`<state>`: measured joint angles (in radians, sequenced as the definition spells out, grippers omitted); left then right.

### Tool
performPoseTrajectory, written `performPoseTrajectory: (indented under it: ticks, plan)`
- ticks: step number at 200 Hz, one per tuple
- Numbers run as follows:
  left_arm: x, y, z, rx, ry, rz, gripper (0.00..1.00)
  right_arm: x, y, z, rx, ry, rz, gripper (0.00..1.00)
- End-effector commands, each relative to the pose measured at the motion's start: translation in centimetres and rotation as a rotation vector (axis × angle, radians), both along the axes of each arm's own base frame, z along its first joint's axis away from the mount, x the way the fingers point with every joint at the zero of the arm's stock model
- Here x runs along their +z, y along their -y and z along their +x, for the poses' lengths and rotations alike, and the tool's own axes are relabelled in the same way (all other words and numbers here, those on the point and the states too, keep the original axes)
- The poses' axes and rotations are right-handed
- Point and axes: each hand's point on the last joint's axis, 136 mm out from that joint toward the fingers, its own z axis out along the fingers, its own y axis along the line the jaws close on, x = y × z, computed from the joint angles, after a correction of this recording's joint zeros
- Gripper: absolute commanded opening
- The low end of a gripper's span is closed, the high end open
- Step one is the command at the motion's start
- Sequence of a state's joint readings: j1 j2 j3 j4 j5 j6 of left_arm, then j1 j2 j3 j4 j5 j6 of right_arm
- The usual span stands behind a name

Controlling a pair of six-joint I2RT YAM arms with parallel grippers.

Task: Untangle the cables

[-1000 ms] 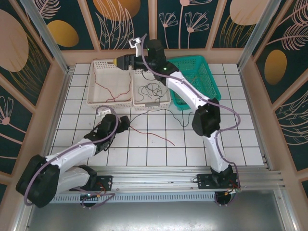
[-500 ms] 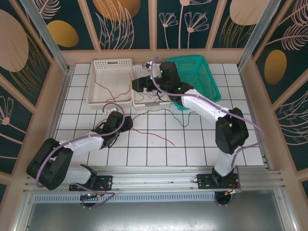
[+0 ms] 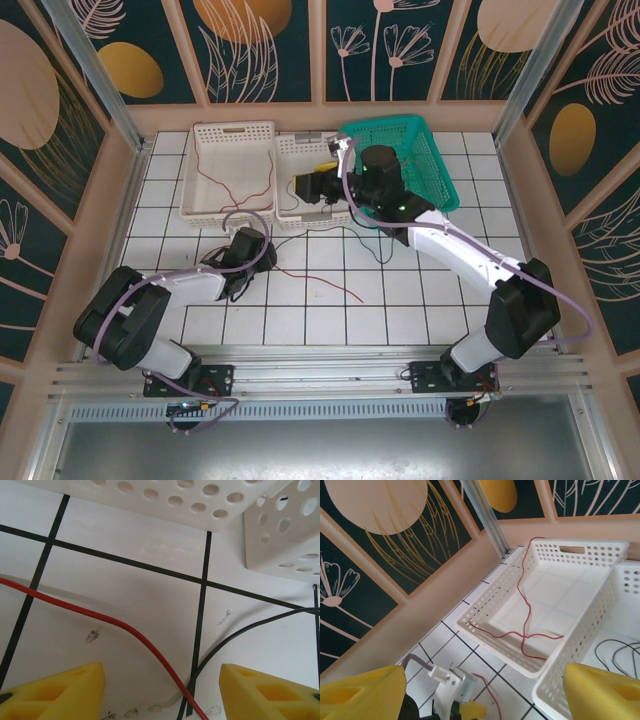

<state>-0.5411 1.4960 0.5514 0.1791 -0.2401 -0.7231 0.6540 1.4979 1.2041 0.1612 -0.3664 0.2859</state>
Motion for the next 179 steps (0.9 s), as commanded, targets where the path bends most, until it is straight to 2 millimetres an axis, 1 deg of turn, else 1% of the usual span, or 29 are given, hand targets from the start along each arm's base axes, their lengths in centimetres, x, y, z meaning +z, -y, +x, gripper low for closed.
performPoseTrajectory:
  ticks: [1, 42, 61, 94, 119, 132, 150, 179]
  plan:
    - [0.1, 0.6, 0.8, -0.013, -0.005, -0.006, 0.59, 1.6, 1.5, -0.4, -0.041, 0.072, 0.006, 0.82]
    - [-0.6, 0.5, 0.7, -0.008, -0.035, 0.014, 0.54, 1.4, 2.8, -1.5, -0.065, 0.079, 0.007, 0.83]
    - [-0.8, 0.4, 0.7, -0.006, -0.048, 0.028, 0.53, 1.1, 3.0, -1.8, -0.064, 0.076, 0.002, 0.83]
    - [-0.5, 0.3, 1.3, -0.001, -0.036, 0.044, 0.51, 1.1, 3.3, -2.2, -0.063, 0.074, 0.006, 0.83]
    - [-1.0, 0.4, 1.8, 0.002, -0.054, 0.075, 0.46, 1.1, 3.5, -2.5, -0.062, 0.075, 0.007, 0.83]
    - [-1.4, 0.3, 1.8, 0.003, -0.071, 0.094, 0.4, 1.1, 3.5, -2.6, -0.059, 0.074, 0.009, 0.83]
    - [-1.9, 0.0, 1.7, 0.008, -0.088, 0.107, 0.36, 1.1, 3.5, -2.8, -0.054, 0.071, 0.014, 0.83]
    - [-2.7, 0.0, 1.6, 0.007, -0.124, 0.123, 0.34, 1.4, 3.5, -3.1, -0.047, 0.074, 0.019, 0.83]
